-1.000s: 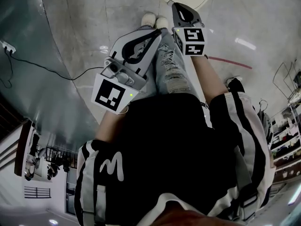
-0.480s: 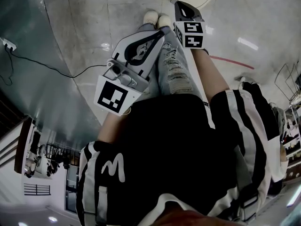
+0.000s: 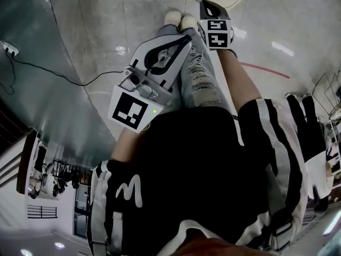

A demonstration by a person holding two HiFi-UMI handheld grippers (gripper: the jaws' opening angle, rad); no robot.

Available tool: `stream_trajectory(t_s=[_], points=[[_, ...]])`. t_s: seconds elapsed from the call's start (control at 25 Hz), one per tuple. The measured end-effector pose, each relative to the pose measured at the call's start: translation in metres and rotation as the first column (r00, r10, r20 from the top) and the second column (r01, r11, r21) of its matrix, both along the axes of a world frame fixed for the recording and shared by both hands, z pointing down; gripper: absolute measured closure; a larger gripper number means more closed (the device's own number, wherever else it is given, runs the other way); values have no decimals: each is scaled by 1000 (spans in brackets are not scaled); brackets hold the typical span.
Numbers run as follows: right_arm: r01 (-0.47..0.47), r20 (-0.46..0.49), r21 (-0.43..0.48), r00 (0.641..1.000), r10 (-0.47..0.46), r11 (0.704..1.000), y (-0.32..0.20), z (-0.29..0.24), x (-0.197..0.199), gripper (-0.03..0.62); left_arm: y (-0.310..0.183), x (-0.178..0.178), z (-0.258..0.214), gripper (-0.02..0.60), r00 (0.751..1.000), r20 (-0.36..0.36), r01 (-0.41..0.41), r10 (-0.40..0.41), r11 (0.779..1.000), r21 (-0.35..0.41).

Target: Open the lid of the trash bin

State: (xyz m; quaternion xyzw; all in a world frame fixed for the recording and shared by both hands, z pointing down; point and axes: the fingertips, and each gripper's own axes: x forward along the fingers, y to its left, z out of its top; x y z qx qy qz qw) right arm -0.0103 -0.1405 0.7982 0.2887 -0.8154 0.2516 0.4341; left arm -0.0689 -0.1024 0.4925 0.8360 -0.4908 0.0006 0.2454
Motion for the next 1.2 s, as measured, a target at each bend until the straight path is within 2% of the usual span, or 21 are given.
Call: stream_trajectory(t_s=[0.72, 1.04, 1.2], points=[[63, -135, -37, 989, -67, 997, 5, 35, 12, 585, -1, -1, -1, 580, 1000, -2, 12, -12, 1000, -16], [106, -164, -10, 981, -107, 994, 6, 37, 10, 583, -2, -2, -1, 580, 1000, -6, 17, -17, 1000, -10], [88, -185, -6, 979, -88, 996, 7, 37, 8, 583, -3, -2, -3, 580, 1000, -11, 19, -19, 1000, -1]])
